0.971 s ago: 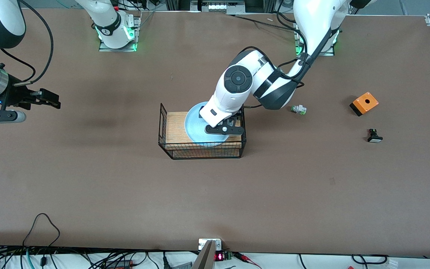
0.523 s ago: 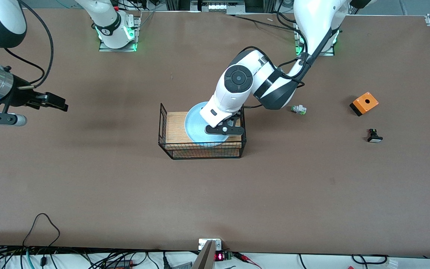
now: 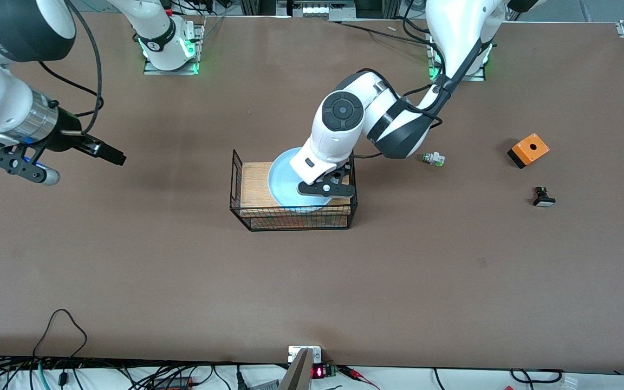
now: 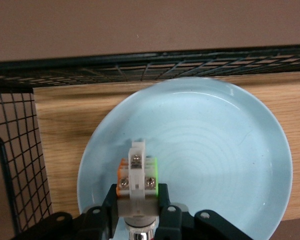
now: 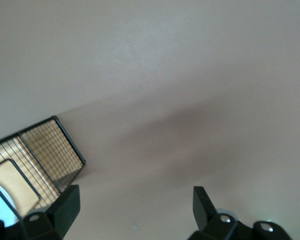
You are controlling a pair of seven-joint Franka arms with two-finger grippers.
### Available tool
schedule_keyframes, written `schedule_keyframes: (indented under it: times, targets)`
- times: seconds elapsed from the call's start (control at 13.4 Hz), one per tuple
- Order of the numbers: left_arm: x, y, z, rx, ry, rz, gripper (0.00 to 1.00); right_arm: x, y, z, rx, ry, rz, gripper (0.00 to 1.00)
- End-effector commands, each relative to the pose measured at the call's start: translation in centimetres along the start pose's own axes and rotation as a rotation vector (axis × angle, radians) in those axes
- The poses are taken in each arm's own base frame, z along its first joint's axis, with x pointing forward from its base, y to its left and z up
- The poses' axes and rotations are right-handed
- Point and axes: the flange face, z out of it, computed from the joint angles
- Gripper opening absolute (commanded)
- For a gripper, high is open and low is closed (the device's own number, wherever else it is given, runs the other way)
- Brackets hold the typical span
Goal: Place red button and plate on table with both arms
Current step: 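Lift the button out with the left gripper while the right gripper approaches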
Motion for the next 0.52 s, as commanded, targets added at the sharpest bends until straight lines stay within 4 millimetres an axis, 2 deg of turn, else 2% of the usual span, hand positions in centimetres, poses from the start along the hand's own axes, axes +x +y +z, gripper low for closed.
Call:
schedule_keyframes:
  times: [0.0,0.15,0.22,0.45]
  targets:
    - [-0.1,0.6,-0.6,0.014,0.017,-0.005,0.0,-2.0,-3.1,-0.2,0.009,-0.003,0.125,1.0]
    - [-0.4,0.8,-1.4,0.01,0.012,-0.051,0.0,-4.3,-5.7,-0.1,0.008,0.006,0.17,1.0]
    - [-1.0,0.9,-2.1,0.028,0.0,-0.065,0.0,-4.7,-6.7,0.3,0.016,0.011,0.214,1.0]
    - [-1.7,1.0,-4.7,0.026,0.008,-0.067,0.0,-5.0,-7.5,0.4,0.064,-0.027,0.285,1.0]
